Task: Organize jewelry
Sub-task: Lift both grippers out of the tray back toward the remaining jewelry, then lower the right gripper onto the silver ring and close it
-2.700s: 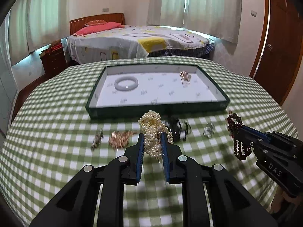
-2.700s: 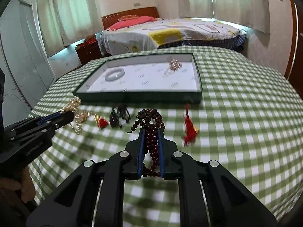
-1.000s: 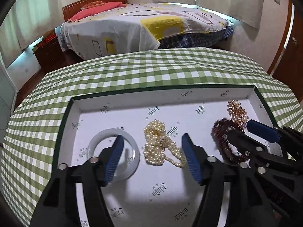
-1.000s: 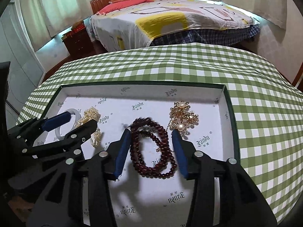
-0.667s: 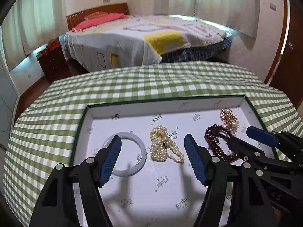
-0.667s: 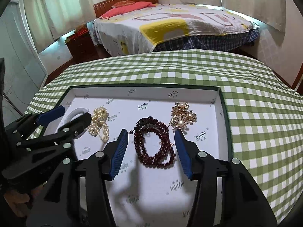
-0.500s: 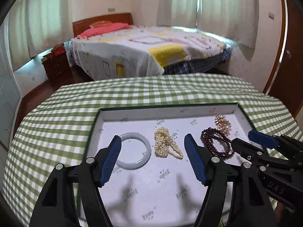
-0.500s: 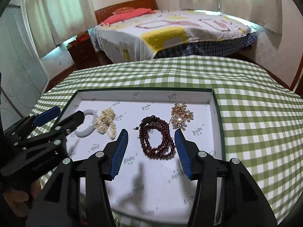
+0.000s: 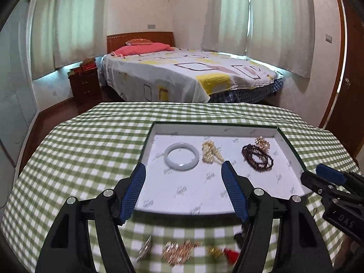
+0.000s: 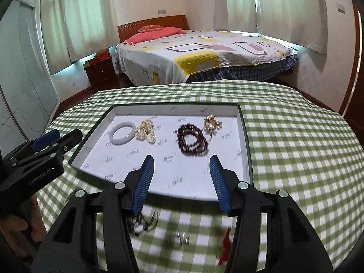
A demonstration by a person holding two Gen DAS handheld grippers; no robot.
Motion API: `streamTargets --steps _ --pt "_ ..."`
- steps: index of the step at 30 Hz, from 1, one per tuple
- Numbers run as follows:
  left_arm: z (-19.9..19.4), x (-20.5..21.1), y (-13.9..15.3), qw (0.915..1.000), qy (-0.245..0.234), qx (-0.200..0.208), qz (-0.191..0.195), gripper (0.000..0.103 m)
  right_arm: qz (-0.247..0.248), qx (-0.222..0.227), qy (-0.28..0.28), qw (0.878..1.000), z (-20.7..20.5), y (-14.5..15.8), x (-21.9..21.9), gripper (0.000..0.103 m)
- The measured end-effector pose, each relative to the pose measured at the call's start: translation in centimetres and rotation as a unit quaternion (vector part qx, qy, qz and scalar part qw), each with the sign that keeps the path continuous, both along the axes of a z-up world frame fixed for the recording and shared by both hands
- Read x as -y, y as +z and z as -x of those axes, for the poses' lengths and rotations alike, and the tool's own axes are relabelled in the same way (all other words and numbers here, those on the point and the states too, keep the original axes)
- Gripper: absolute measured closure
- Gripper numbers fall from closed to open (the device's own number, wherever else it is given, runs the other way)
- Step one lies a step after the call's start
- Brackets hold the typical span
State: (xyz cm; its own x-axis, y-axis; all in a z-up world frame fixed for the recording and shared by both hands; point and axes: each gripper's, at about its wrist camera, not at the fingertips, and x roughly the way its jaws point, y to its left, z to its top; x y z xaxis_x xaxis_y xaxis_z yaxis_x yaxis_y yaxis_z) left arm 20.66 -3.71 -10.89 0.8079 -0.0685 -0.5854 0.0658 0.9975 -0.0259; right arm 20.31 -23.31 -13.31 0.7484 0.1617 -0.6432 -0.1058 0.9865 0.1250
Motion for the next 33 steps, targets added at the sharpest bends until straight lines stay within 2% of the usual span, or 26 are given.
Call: streamTargets --steps 9,15,16,17,33 --pt "4.4 -1.4 -1.7 0.9997 0.023 -0.004 -0.004 0.036 0.003 -0.018 -0.008 1.0 4.4 -2.9 0.3 0.054" --pt "6.3 -2.2 -3.6 0.9991 0.035 -0.025 -0.007 0.036 0.006 -0.035 -0.003 0.999 6.0 -5.0 -0.3 0.056" --pt "6.5 -2.3 -3.9 0.9989 0.036 -0.028 -0.007 0.036 0.006 -0.039 0.0 0.999 6.0 -5.3 -0.4 0.065" --pt "6.6 -2.4 -4.1 0.9988 0.038 -0.032 -0.007 0.036 0.006 -0.042 0.002 0.999 5.9 -5.4 -0.5 0.068" --pt "6.6 -4.0 -5.9 0.9969 0.053 -0.058 0.003 0.036 0.007 -0.081 -0.014 0.997 2.7 -7.7 -1.2 0.07"
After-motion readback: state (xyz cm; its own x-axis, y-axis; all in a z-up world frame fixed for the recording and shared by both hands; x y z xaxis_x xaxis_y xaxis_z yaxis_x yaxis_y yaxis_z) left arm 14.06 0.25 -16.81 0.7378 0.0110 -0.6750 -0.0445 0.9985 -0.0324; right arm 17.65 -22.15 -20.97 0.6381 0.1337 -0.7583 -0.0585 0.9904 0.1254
